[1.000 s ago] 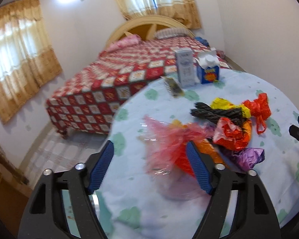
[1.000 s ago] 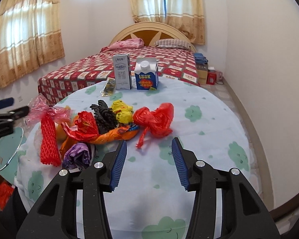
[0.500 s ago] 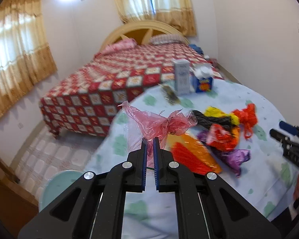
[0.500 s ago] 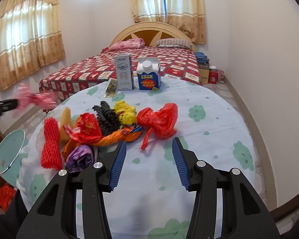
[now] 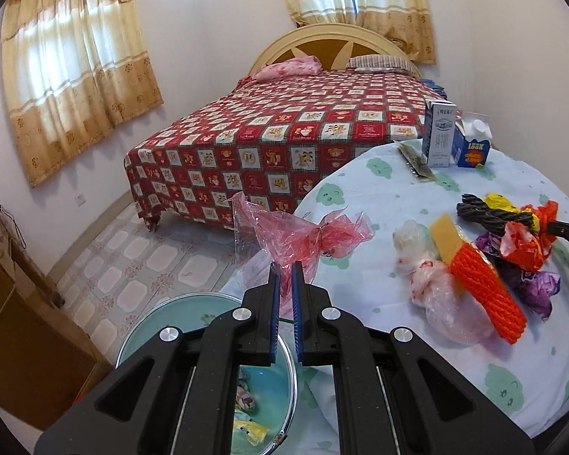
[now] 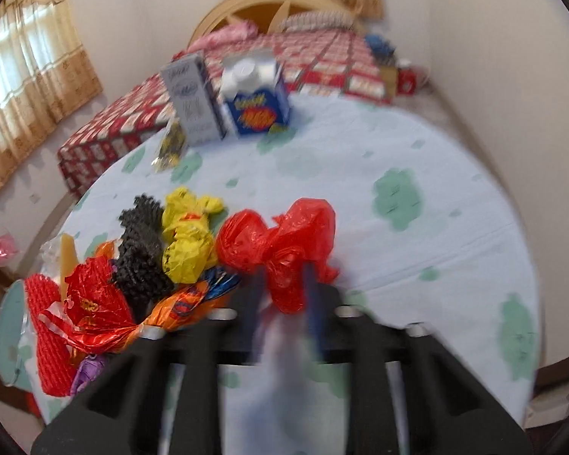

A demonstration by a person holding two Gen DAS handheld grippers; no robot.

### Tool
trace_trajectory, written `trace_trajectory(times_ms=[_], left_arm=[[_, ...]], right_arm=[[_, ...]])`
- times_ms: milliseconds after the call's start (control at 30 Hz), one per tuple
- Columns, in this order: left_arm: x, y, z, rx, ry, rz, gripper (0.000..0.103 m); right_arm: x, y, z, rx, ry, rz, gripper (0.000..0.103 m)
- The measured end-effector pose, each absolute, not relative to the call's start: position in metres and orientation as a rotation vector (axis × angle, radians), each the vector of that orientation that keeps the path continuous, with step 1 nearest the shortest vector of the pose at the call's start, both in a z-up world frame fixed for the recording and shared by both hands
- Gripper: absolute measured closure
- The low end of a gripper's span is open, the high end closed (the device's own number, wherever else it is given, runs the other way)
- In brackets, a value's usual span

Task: Collect trash
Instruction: 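Carry the pink and red bags over the teal basin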

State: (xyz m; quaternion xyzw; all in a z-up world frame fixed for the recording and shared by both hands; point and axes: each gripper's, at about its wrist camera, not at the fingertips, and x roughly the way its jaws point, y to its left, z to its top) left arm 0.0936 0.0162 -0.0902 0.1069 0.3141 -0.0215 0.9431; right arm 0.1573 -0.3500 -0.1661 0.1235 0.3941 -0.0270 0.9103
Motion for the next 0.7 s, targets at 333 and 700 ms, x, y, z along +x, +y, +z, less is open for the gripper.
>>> trace_trajectory(times_ms=[333,700], left_arm=[[0.060,0.036,-0.071,0.238,0.591,-0.014,0.097],[0.039,0.088,-0.065,0.211,0.579,0.086,0.097]], right_arm=[[0.116,-0.333,-0.113,0.212,0.631,-0.086,0.097],[0.110,-0.247,-0.070,0.137,0.518,0.090,0.097]])
